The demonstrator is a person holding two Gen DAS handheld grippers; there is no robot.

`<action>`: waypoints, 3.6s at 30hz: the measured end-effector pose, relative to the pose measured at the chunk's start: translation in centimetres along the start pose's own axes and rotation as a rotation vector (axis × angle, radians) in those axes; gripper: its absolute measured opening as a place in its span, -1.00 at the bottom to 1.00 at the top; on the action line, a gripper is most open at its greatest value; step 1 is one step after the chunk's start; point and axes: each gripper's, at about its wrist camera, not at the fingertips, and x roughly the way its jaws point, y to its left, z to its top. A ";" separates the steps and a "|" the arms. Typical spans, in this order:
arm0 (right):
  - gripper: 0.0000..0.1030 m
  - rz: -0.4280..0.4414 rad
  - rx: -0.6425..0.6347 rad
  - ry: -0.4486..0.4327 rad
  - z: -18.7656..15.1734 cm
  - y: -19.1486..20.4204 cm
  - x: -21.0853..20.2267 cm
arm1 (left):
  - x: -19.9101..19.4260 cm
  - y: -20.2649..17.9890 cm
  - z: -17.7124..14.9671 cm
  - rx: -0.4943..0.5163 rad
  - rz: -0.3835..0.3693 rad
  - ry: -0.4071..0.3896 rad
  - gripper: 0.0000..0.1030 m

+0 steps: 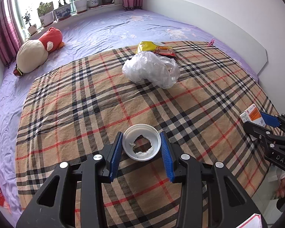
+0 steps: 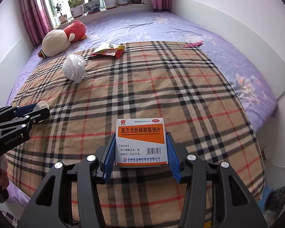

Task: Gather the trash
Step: 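Carry the medicine box and white lid with both tools over the yellow bin, then open both tools to drop the medicine box and white lid into the bin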

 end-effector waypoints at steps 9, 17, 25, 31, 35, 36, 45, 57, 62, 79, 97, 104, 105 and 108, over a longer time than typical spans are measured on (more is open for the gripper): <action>0.38 -0.007 0.062 -0.042 -0.6 -1.2 -0.1 | 0.2 -0.1 0.0 0.012 0.000 -0.016 0.05; -0.01 -0.036 0.014 -0.053 -0.8 -0.2 -0.1 | 0.3 -0.1 0.2 0.001 0.008 -0.012 -0.13; -0.01 0.003 0.014 -0.026 -1.0 0.3 -0.6 | 0.3 0.3 0.6 0.011 -0.003 0.018 -0.24; -0.01 0.019 0.028 -0.036 -1.0 0.2 -1.9 | -0.6 -0.3 0.9 0.034 -0.011 0.023 -0.24; -0.01 0.032 0.086 -0.050 -1.1 -0.8 -3.4 | -1.8 -1.6 1.4 0.069 -0.034 0.010 -0.24; -0.01 0.034 0.097 -0.053 -1.2 -1.2 -3.8 | -2.1 -2.0 1.5 0.078 -0.042 0.005 -0.24; -0.01 0.013 0.161 -0.112 -2.5 -3.4 -8.0 | -4.4 -7.1 2.5 0.192 -0.119 -0.028 -0.24; -0.01 -0.101 0.338 -0.139 -9.6 -10.2 -13.5 | -5.9 -19.1 1.1 0.430 -0.277 -0.026 -0.24; -0.01 -0.184 0.440 -0.130 -14.2 -14.4 -15.9 | -7.1 -25.7 -0.7 0.569 -0.379 -0.024 -0.24; -0.01 -0.210 0.639 0.007 -29.6 -27.0 -12.0 | 1.2 -43.2 -10.5 0.934 -0.525 0.176 -0.24; -0.01 -0.098 0.686 0.191 -37.9 -33.1 4.3 | 15.6 -49.2 -18.5 1.044 -0.453 0.371 -0.24; 0.01 -0.068 0.654 0.184 -39.3 -33.6 6.3 | 16.9 -50.8 -20.3 1.089 -0.494 0.358 -0.24; 0.04 -0.068 0.651 0.183 -39.4 -33.7 6.5 | 17.0 -51.0 -20.3 1.091 -0.493 0.359 -0.24; 0.18 -0.080 0.653 0.181 -39.5 -33.8 6.4 | 16.8 -51.3 -20.6 1.093 -0.487 0.354 -0.12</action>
